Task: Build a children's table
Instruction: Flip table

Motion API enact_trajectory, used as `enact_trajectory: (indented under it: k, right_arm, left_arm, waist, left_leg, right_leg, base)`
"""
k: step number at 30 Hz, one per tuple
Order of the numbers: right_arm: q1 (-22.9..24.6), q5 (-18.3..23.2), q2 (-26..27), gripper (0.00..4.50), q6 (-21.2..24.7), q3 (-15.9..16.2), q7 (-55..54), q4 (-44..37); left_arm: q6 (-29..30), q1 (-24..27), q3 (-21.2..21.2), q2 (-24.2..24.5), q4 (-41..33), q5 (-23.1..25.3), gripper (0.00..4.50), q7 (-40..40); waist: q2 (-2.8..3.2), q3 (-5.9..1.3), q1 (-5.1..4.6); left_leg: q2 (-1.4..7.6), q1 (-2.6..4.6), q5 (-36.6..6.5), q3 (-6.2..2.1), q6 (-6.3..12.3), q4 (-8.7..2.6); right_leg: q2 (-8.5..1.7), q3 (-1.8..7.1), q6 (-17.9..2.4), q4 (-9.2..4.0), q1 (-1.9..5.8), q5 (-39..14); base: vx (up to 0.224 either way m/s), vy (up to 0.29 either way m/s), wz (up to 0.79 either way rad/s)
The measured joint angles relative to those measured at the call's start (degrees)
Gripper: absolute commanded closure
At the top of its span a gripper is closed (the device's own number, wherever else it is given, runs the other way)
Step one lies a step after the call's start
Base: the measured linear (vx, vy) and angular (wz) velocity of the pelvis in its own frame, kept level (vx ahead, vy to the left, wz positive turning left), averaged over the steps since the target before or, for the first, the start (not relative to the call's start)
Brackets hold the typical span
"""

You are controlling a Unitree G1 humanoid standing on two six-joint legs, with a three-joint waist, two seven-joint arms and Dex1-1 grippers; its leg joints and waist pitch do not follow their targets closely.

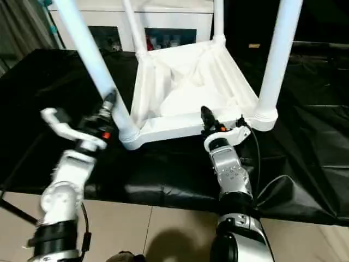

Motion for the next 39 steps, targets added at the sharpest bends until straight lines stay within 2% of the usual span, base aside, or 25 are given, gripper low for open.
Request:
enact_trajectory:
  k: [5, 8, 9, 11, 14, 17, 19, 22, 25, 31, 36, 39]
  right_arm:
    - [0.0, -0.3, -1.69, 2.41, -1.49, -0.64, 0.33, 0.14]
    - [0.0, -2.21, -2.18, 2.41, -2.68, 0.0, 0.61, 0.07]
    - [0.03, -3.47, -2.54, 2.41, -3.34, 0.95, 0.62, -0.21]
    - [0.1, -6.85, -3.88, 2.41, -4.83, 3.48, 0.59, -2.02]
    - [-0.05, -11.17, -6.78, 2.41, -6.11, 5.59, -0.5, -5.64]
    - [-0.39, -13.19, -8.29, 2.41, -6.55, 5.9, -2.67, -6.8]
    - [-0.18, -13.69, -8.73, 2.41, -6.64, 5.89, -3.61, -7.15]
    - [0.54, -14.6, -10.38, 2.41, -6.7, 5.73, -5.48, -8.9]
    - [1.01, -16.92, -12.49, 2.41, -6.53, 6.29, -7.53, -11.76]
    - [1.29, -20.33, -18.35, 2.41, -3.99, 7.54, -9.13, -16.11]
    - [0.67, -23.51, -23.05, 2.41, -3.07, 9.78, -7.55, -17.37]
    - [0.66, -26.28, -24.65, 2.41, -2.59, 11.43, -6.73, -18.71]
  left_arm:
    - [-1.21, 1.22, 7.24, -0.16, -1.06, -8.16, 0.0, -0.43]
    - [-2.39, 1.2, 10.47, 0.68, -1.07, -11.0, 0.0, -0.24]
    - [-2.82, 1.18, 10.76, 2.06, -1.06, -10.56, 0.0, -0.29]
    - [-2.96, 0.97, 10.31, 9.29, -1.6, -6.81, 0.0, -1.08]
    - [-2.01, 0.8, 10.28, 13.99, -5.81, -4.67, 0.0, -2.84]
    - [0.06, 0.82, 9.01, 17.9, -9.16, -3.28, 0.0, -4.58]
    - [0.55, 1.34, 7.21, 20.81, -10.28, -0.93, 0.0, -6.2]
    - [1.46, 3.47, 1.81, 25.55, -12.38, 3.52, 0.0, -9.39]
    - [1.45, 3.18, -1.02, 25.94, -12.57, 6.47, 0.0, -9.17]
    - [1.31, 1.57, -5.75, 29.9, -12.69, 13.05, 0.0, -9.36]
    - [1.12, 1.23, -13.34, 31.54, -13.29, 19.0, 0.0, -11.57]
    - [0.71, 0.92, -17.87, 32.08, -13.29, 23.52, 0.0, -12.09]
  waist:
    - [0.0, 0.0, 0.43]
    - [0.01, 0.0, 0.44]
    - [0.01, 0.0, 0.43]
    - [0.05, -0.03, 0.44]
    - [0.01, -0.07, 1.06]
    - [-0.09, -0.1, 1.23]
    - [-0.1, -0.08, 1.26]
    - [-0.13, -0.05, 1.3]
    - [-0.17, -0.02, 1.27]
    - [-0.29, -0.11, 0.62]
    - [-0.64, -0.33, -0.4]
    - [-1.11, -0.63, -0.74]
  left_leg:
    - [0.0, 0.01, 0.02, 0.04, 0.01, 0.01]
    - [0.0, 0.06, 0.02, 0.04, -0.01, 0.01]
    - [0.0, 0.08, 0.02, 0.04, -0.03, 0.0]
    - [0.05, 0.12, 0.08, 0.0, -0.13, -0.05]
    - [0.04, 0.22, 0.01, 0.02, -0.3, -0.05]
    - [0.02, 0.39, 0.0, 0.19, -0.32, -0.07]
    - [-0.04, 0.57, 0.0, 0.25, -0.32, -0.15]
    - [-0.18, 1.05, 0.0, 0.55, -0.32, -0.51]
    - [-0.23, 1.15, 0.0, 1.09, -0.33, -0.83]
    - [-0.22, 1.15, 0.02, 1.19, -0.35, -0.82]
    - [-0.22, 1.15, 0.02, 1.18, -0.35, -0.82]
    - [-0.17, 1.13, 0.02, 1.17, -0.35, -0.82]
  right_leg:
    - [-0.02, 0.01, 0.08, -0.01, 0.02, 0.05]
    - [-0.02, 0.01, 0.12, 0.01, 0.03, 0.08]
    - [-0.01, 0.01, 0.16, 0.02, 0.04, 0.1]
    - [0.06, 0.01, 0.28, 0.01, 0.03, 0.17]
    - [0.03, 0.0, 0.31, -0.04, 0.33, 0.17]
    - [0.03, 0.18, 0.35, -0.08, 0.59, 0.15]
    - [0.03, 0.32, 0.42, -0.09, 0.68, 0.13]
    - [0.05, 0.9, 1.11, -0.12, 1.04, -0.27]
    - [0.1, 1.51, 1.3, -0.12, 1.1, -0.28]
    - [0.09, 1.58, 1.51, -0.34, 1.18, -0.17]
    - [0.09, 1.57, 1.63, -0.59, 1.21, -0.08]
    - [0.11, 1.55, 1.53, -0.6, 1.3, -0.01]
  base:
    - [0.0, 0.0, 0.0]
    - [0.0, 0.0, 0.0]
    - [0.0, 0.0, 0.0]
    - [0.0, 0.0, 0.0]
    - [0.0, 0.0, 0.0]
    - [0.0, 0.0, 0.0]
    - [0.0, 0.0, 0.0]
    - [0.0, 0.0, 0.0]
    - [0.0, 0.0, 0.0]
    - [0.0, 0.0, 0.0]
    - [0.0, 0.0, 0.0]
    - [0.0, 0.0, 0.0]
